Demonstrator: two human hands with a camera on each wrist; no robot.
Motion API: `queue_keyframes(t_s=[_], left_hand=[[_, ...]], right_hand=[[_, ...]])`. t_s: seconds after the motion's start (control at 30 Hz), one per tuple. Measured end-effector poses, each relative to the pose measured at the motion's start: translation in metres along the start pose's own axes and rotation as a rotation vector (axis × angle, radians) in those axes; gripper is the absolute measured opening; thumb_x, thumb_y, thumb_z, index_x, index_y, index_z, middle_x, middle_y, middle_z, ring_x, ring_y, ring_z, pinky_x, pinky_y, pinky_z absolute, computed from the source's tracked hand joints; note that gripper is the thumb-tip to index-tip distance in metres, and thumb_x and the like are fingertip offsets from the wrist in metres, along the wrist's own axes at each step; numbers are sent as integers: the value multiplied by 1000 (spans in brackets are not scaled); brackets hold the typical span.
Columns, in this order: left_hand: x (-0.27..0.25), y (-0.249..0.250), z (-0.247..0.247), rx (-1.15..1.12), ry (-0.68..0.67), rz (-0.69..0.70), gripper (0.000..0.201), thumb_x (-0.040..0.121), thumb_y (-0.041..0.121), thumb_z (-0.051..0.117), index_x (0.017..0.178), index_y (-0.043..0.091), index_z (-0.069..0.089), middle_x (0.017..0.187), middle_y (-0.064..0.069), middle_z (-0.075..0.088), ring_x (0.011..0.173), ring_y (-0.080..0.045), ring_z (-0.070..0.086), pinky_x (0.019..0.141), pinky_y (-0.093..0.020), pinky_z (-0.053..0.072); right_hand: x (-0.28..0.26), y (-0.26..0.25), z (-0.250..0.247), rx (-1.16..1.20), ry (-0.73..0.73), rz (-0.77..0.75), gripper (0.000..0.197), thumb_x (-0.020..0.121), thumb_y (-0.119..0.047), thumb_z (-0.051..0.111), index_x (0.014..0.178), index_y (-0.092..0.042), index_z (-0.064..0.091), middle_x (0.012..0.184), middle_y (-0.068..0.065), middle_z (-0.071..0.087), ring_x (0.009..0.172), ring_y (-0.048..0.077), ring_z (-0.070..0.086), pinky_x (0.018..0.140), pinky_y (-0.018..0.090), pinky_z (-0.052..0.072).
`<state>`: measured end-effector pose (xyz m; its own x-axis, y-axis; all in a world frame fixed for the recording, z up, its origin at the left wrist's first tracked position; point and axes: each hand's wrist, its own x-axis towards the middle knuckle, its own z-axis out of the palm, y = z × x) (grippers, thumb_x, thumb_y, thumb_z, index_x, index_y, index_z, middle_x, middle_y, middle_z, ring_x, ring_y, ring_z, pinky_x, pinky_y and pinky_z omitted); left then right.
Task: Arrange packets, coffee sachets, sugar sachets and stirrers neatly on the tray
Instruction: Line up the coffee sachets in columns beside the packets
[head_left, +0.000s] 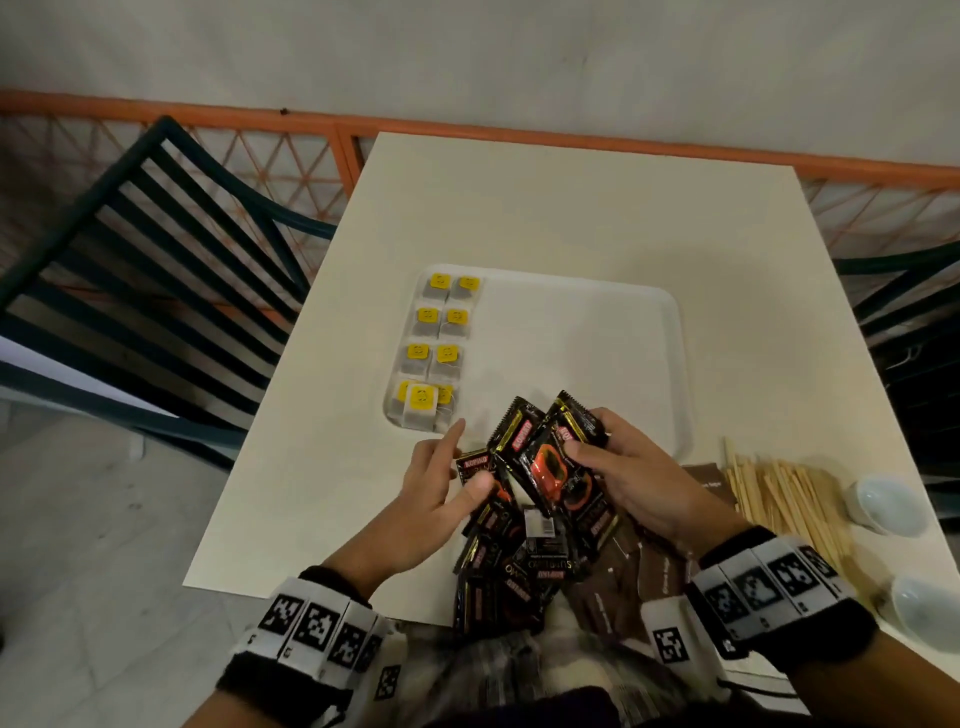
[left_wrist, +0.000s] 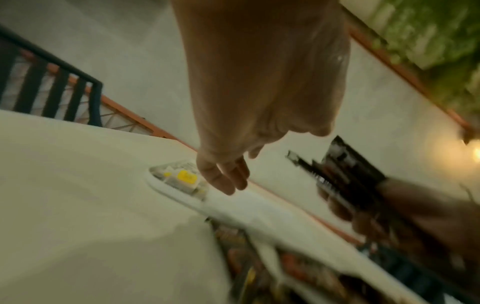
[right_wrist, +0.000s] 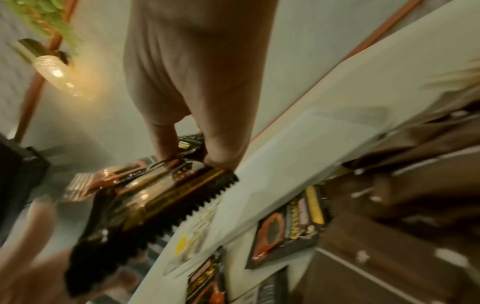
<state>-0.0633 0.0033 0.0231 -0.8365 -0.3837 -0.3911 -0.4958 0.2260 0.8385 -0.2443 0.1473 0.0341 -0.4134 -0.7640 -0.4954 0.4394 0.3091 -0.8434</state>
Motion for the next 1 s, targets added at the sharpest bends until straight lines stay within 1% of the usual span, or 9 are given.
queue_keyframes(t_s=[0.13, 0.2, 0.27, 0.37, 0.5, 0.57, 0.67, 0.83, 1.0], left_hand=[[-11, -27, 11, 609, -257, 117, 95, 71, 66, 59, 134, 53, -12, 149, 5, 5, 137, -19, 12, 112, -33, 14], [-15, -36, 21, 846, -359, 292, 98, 74, 51, 67, 140, 53, -5, 155, -6, 6, 140, -29, 11, 113, -44, 13], [-16, -44, 31, 1004, -422, 479, 95, 71, 37, 71, 143, 46, 12, 151, -15, 25, 134, -39, 31, 105, -56, 29], [-14, -47, 41, 1122, -403, 579, 73, 74, 37, 62, 140, 42, 30, 138, -10, 45, 114, -29, 57, 87, -46, 52], [-2, -47, 40, 1101, -362, 612, 67, 70, 47, 62, 132, 45, 39, 131, -3, 50, 106, -19, 60, 82, -34, 53], [6, -44, 33, 1042, -325, 609, 51, 73, 51, 53, 124, 46, 47, 125, 2, 57, 101, -14, 63, 78, -29, 55], [13, -33, 23, 845, -283, 616, 38, 79, 41, 43, 110, 39, 65, 116, 3, 66, 95, -11, 66, 75, -23, 55], [15, -31, 14, 464, -195, 519, 47, 87, 44, 36, 122, 27, 62, 130, 4, 55, 114, -2, 47, 92, -1, 29], [16, -23, 3, 309, -103, 532, 41, 89, 37, 40, 121, 24, 62, 104, 6, 59, 96, 4, 50, 83, -6, 38]], right_hand=[[-12, 3, -32, 196, 131, 15, 43, 75, -16, 61, 115, -4, 50, 102, 17, 68, 85, 26, 69, 67, 36, 58], [-15, 3, -43, 222, 181, 13, 58, 64, -23, 75, 113, -4, 51, 103, 17, 67, 84, 25, 70, 62, 34, 58], [-18, 3, -51, 223, 212, 21, 63, 59, -27, 80, 111, -6, 52, 109, 19, 65, 87, 26, 69, 62, 33, 57], [-21, 3, -56, 231, 231, 26, 40, 74, -18, 59, 112, -7, 52, 114, 20, 62, 90, 25, 67, 66, 35, 54], [-22, 6, -54, 229, 237, 40, 39, 81, -14, 54, 119, -5, 49, 118, 22, 61, 95, 28, 65, 74, 39, 52], [-22, 6, -51, 248, 246, 48, 37, 85, -10, 52, 121, -4, 47, 115, 22, 62, 90, 27, 67, 68, 36, 54], [-23, 5, -48, 261, 247, 56, 31, 90, -8, 48, 121, -4, 47, 107, 19, 65, 82, 24, 69, 59, 31, 55], [-24, -1, -41, 240, 258, 41, 35, 85, -11, 52, 120, -5, 48, 111, 20, 64, 89, 28, 67, 66, 36, 54], [-21, -6, -35, 269, 289, -15, 34, 76, -17, 59, 109, -10, 53, 114, 22, 62, 91, 31, 65, 77, 46, 52]])
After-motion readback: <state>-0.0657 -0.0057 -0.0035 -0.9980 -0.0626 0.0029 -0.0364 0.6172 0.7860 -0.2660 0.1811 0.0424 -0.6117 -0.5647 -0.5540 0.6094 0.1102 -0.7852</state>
